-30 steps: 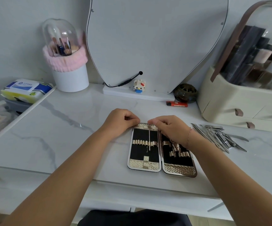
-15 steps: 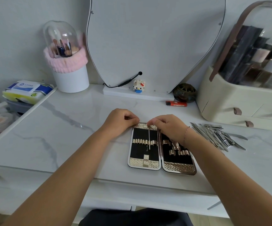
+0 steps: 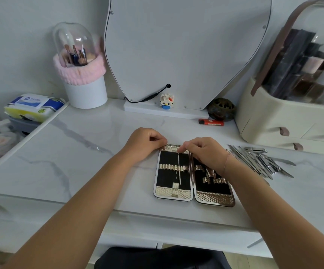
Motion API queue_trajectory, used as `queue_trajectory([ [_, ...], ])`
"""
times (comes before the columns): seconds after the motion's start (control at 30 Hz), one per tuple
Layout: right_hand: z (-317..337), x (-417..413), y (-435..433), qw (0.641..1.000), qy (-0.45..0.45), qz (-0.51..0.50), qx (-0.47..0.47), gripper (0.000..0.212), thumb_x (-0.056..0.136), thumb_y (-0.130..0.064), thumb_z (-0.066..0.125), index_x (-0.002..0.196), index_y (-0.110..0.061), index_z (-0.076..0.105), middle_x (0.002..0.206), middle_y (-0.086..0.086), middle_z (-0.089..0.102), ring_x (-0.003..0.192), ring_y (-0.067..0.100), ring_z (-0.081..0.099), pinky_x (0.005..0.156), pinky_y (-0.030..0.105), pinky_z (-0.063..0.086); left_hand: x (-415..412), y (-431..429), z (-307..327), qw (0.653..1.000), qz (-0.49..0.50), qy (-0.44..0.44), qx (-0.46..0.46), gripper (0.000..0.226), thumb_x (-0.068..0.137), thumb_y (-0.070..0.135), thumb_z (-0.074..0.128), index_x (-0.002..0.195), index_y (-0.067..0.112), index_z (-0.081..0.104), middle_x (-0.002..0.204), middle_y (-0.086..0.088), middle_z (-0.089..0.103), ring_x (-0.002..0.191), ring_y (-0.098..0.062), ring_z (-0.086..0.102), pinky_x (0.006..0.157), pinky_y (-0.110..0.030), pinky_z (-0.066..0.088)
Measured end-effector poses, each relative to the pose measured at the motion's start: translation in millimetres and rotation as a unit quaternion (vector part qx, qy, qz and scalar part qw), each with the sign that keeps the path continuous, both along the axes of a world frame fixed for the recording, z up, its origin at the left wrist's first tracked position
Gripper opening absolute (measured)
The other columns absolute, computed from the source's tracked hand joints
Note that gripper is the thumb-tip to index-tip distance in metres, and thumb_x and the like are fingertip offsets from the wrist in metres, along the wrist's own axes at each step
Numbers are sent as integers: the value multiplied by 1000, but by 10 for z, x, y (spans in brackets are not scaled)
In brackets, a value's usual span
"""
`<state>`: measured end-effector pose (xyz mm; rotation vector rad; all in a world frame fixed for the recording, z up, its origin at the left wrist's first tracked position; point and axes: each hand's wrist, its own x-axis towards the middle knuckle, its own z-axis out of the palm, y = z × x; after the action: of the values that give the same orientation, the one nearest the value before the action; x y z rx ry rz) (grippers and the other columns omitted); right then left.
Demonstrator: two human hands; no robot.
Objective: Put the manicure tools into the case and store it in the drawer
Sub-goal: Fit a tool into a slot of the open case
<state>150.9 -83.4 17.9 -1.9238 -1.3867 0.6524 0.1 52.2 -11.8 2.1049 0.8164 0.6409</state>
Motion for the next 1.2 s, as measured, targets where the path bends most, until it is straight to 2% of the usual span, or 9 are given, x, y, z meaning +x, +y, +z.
queue_trajectory([
  [0.17, 14, -7, -25, 1000, 6, 7, 3, 30, 95, -33, 46, 83, -28, 73, 59, 11, 37, 47, 12, 32, 52, 22, 33, 11, -2, -4, 1000, 0, 0, -1, 2, 80, 27, 70, 80, 27, 72, 77, 18, 66, 78, -2, 60, 68, -16, 41],
  [0.27, 71, 61, -140, 999, 29, -8, 31, 20, 92, -27, 52, 92, -23, 72, 53, -9, 49, 46, 3, 41, 53, 16, 40, 16, -1, -8, 1000, -5, 0, -2, 5, 81, 27, 70, 83, 25, 73, 81, 16, 68, 81, -3, 61, 71, -17, 42],
  [0.33, 116, 224, -281, 996, 18, -44, 73, 13, 89, -23, 59, 95, -21, 70, 62, -16, 59, 53, -5, 53, 57, 8, 43, 12, -2, -10, 1000, -8, 1, -1, 6, 80, 26, 70, 84, 23, 74, 83, 14, 69, 82, -2, 62, 71, -16, 42],
  [0.43, 116, 591, -576, 981, -39, -161, 103, 11, 83, -17, 67, 92, -16, 72, 78, -7, 68, 66, -1, 60, 59, 7, 45, 4, -17, -4, 1000, -7, -5, 0, 2, 78, 23, 72, 78, 25, 73, 80, 14, 69, 77, -1, 61, 68, -13, 40],
  [0.53, 37, 824, -824, 969, -81, -229, 49, 6, 79, -17, 71, 85, -16, 72, 72, -5, 65, 67, 10, 58, 58, 15, 42, 2, -22, -2, 1000, -9, -6, 4, 5, 77, 22, 73, 74, 26, 73, 78, 12, 70, 73, 0, 62, 69, -15, 43],
  [0.7, -34, 849, -847, 967, -128, -219, -9, 8, 74, -21, 76, 77, -16, 72, 67, 1, 65, 63, 14, 56, 63, 25, 47, -12, -22, -1, 1000, -4, -10, 2, 2, 76, 22, 74, 75, 23, 74, 79, 9, 71, 76, -5, 63, 72, -19, 44],
  [0.83, -3, 819, -766, 960, -177, -213, -48, 11, 75, -26, 74, 73, -16, 69, 64, -4, 60, 64, 13, 53, 57, 22, 38, -18, -27, -1, 1000, -1, -13, -2, 2, 76, 22, 75, 75, 23, 74, 79, 10, 70, 76, -7, 62, 73, -21, 44],
  [0.93, 29, 797, -739, 958, -180, -208, -78, 15, 79, -24, 69, 68, -15, 68, 53, -5, 57, 53, 11, 50, 51, 21, 37, -21, -31, 0, 1000, -3, -15, -8, 5, 76, 21, 75, 73, 25, 73, 79, 10, 70, 75, -6, 62, 73, -21, 44],
  [1.2, 31, 792, -735, 957, -205, -193, -75, 19, 81, -21, 62, 63, -15, 63, 53, -2, 59, 51, 12, 51, 52, 22, 42, -26, -43, 22, 1000, -4, -15, -8, 15, 76, 21, 74, 68, 32, 70, 77, 11, 69, 67, 6, 58, 70, -15, 42],
])
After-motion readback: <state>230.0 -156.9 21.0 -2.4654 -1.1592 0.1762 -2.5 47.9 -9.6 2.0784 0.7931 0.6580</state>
